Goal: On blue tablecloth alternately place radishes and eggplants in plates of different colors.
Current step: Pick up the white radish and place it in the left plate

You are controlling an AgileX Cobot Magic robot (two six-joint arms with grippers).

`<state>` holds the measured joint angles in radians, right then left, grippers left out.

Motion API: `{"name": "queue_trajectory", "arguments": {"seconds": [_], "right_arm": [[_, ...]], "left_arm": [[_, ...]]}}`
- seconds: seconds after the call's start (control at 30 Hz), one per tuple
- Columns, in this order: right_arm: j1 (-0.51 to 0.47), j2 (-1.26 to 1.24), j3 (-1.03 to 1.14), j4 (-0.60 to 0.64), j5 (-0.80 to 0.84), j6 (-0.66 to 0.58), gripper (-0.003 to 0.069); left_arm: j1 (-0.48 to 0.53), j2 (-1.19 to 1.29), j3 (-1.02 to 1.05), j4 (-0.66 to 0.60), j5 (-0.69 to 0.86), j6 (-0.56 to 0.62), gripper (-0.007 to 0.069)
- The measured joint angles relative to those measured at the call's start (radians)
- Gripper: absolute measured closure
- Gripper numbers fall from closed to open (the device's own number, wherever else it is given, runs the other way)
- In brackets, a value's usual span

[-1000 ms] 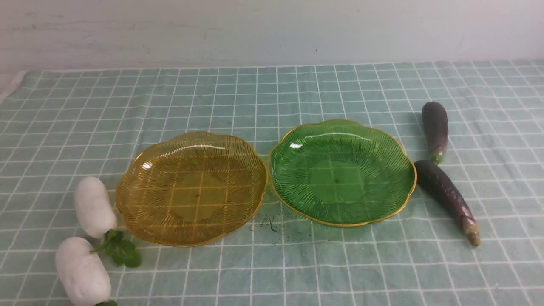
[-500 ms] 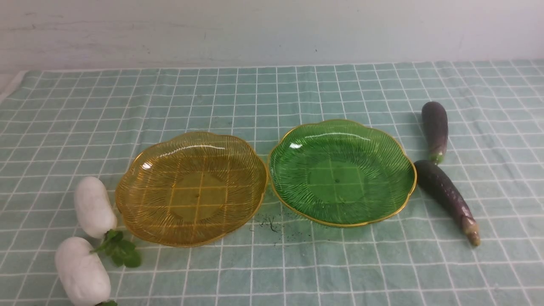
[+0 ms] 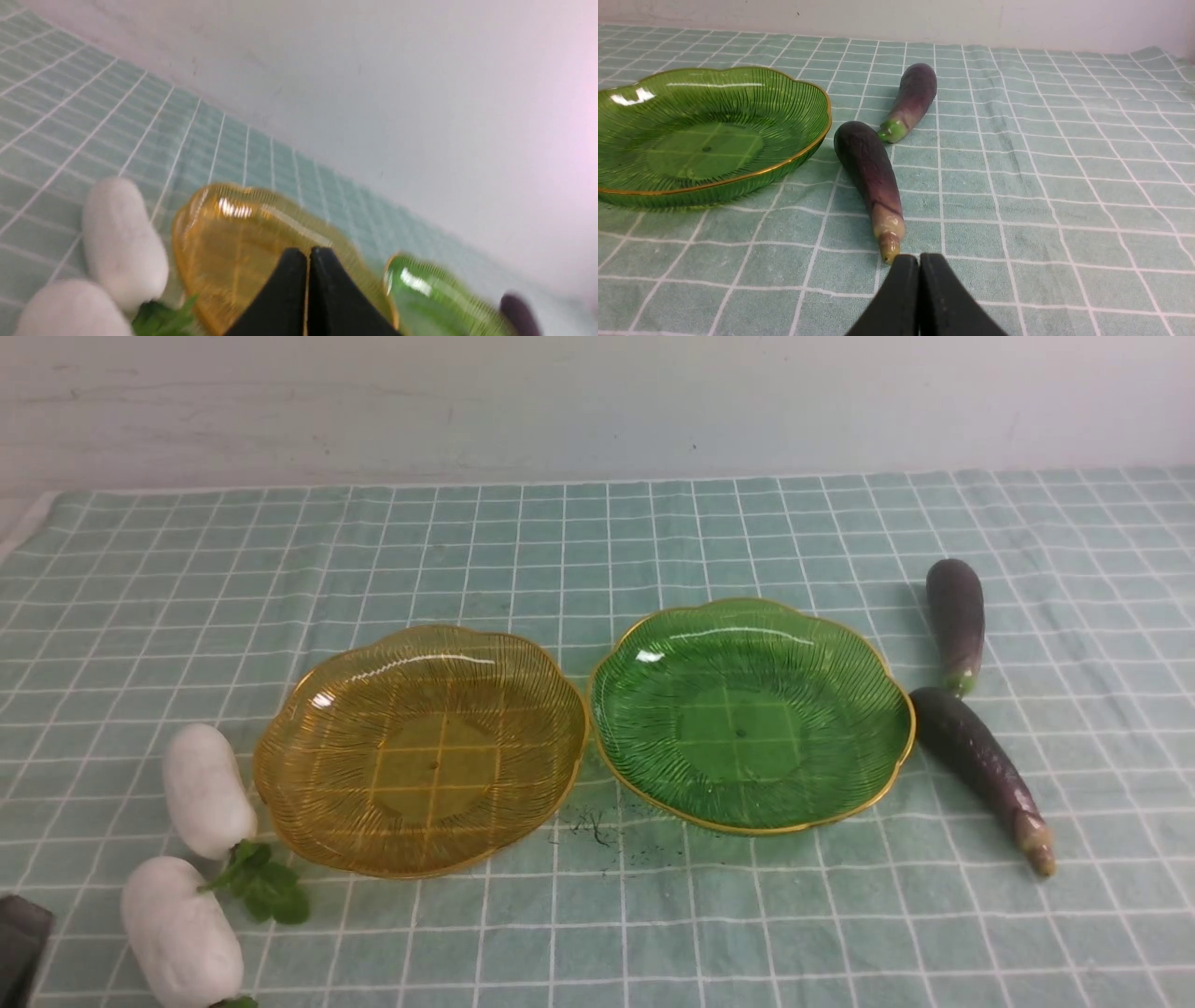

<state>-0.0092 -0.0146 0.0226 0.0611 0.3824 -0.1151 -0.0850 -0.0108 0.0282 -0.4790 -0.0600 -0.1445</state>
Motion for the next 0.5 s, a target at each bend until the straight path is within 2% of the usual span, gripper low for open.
{"name": "queue_trajectory", "arguments": {"seconds": [0.1, 0.2, 0.27, 0.37, 0.43, 0.47, 0.5], "right_arm": [[0.000, 0.000, 0.000, -0.002, 0.000, 0.000, 0.0673], [0.000, 0.000, 0.000, 0.003, 0.000, 0.000, 0.0673], [0.000, 0.000, 0.001, 0.077, -0.020, 0.014, 0.0673], [0.002, 0.000, 0.007, 0.286, -0.111, 0.068, 0.0673], [0.003, 0.000, 0.007, 0.471, -0.205, 0.098, 0.0673], [0.004, 0.000, 0.007, 0.515, -0.226, 0.103, 0.0673], [0.004, 0.000, 0.007, 0.585, -0.257, 0.107, 0.0673]], "left_arm": [[0.000, 0.000, -0.033, -0.081, -0.083, -0.001, 0.0632], [0.000, 0.000, -0.120, -0.093, -0.049, 0.014, 0.0632], [0.000, 0.025, -0.222, -0.091, 0.027, 0.051, 0.0632], [0.000, 0.188, -0.422, -0.059, 0.286, 0.144, 0.0632], [0.000, 0.374, -0.544, -0.004, 0.545, 0.165, 0.0632], [0.000, 0.404, -0.552, 0.001, 0.583, 0.165, 0.0632], [0.000, 0.495, -0.595, 0.037, 0.685, 0.165, 0.0632]]}}
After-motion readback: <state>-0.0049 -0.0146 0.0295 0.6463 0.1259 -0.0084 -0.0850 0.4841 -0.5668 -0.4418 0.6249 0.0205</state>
